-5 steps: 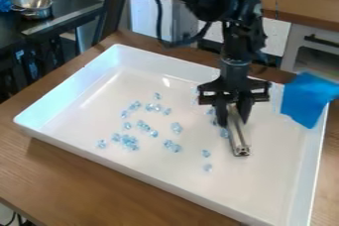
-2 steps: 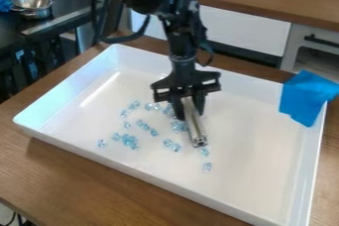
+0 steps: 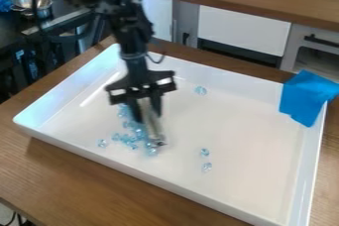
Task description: Sweep into pile
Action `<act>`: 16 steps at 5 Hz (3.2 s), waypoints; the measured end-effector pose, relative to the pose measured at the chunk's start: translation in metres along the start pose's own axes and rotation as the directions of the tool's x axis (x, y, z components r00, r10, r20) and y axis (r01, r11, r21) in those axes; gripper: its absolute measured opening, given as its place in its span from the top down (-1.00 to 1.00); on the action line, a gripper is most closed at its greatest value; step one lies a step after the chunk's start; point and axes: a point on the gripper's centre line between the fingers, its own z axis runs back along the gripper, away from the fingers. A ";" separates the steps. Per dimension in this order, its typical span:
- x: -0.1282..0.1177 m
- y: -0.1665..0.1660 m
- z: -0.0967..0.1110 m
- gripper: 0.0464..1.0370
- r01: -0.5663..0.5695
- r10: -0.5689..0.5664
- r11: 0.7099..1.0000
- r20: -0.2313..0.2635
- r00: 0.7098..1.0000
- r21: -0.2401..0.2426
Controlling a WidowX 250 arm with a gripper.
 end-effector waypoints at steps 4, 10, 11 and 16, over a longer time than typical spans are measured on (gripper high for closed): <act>0.028 0.081 0.014 0.32 -0.194 0.195 0.981 0.052 0.979 -0.021; -0.071 -0.091 0.031 0.32 0.116 -0.110 0.993 0.142 0.984 -0.036; -0.087 -0.110 0.015 0.32 0.171 -0.170 0.985 0.175 0.970 0.009; -0.069 -0.060 -0.013 0.32 0.396 -0.421 0.890 0.076 0.904 0.229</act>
